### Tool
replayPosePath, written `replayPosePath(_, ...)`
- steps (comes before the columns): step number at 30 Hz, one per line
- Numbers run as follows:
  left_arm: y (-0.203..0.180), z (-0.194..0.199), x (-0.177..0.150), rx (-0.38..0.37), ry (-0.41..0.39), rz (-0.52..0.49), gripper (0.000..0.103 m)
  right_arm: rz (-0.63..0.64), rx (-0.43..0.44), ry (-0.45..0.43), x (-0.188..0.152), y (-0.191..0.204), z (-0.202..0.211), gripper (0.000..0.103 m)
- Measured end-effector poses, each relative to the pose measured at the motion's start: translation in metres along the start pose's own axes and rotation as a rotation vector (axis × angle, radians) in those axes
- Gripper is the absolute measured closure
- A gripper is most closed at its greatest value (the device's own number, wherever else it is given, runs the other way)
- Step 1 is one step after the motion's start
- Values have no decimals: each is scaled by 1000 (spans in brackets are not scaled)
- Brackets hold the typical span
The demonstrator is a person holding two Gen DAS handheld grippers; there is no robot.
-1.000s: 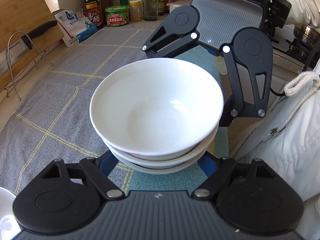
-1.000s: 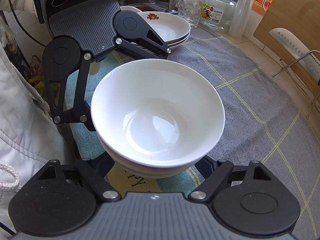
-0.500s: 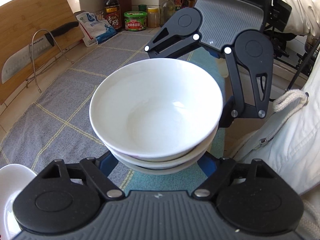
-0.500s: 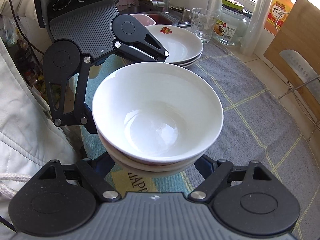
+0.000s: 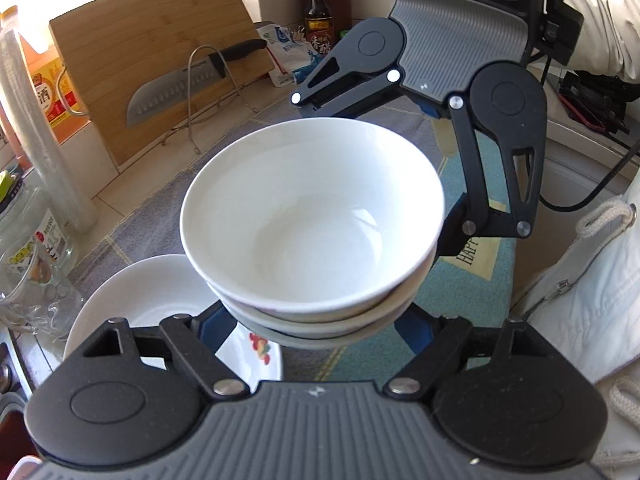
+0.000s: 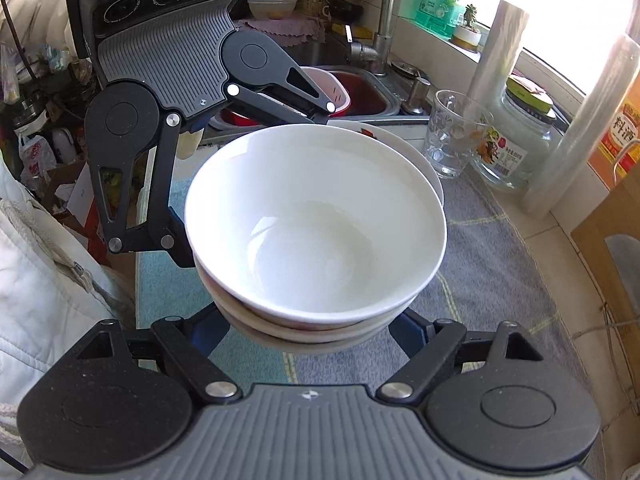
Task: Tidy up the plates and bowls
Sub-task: 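Lift the bowl stack with both tools and lower it onto the plate stack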
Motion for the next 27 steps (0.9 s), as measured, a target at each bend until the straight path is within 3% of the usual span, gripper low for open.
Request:
replayPosePath(11,59,18,-25,89,10,27,18,51,-14,-18,55,-27,-45,14)
replayPosePath(27,89,12,-49,70,40,37,18,-14,-14,12,70,-41,-81,14)
Point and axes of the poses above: each gripper's, at about its wrist camera, not at the fingertips, and z roughly against the way its jaws point, y to its left, x to its top, the point moved 2 cm from there along -z, roughly the way its jaws point
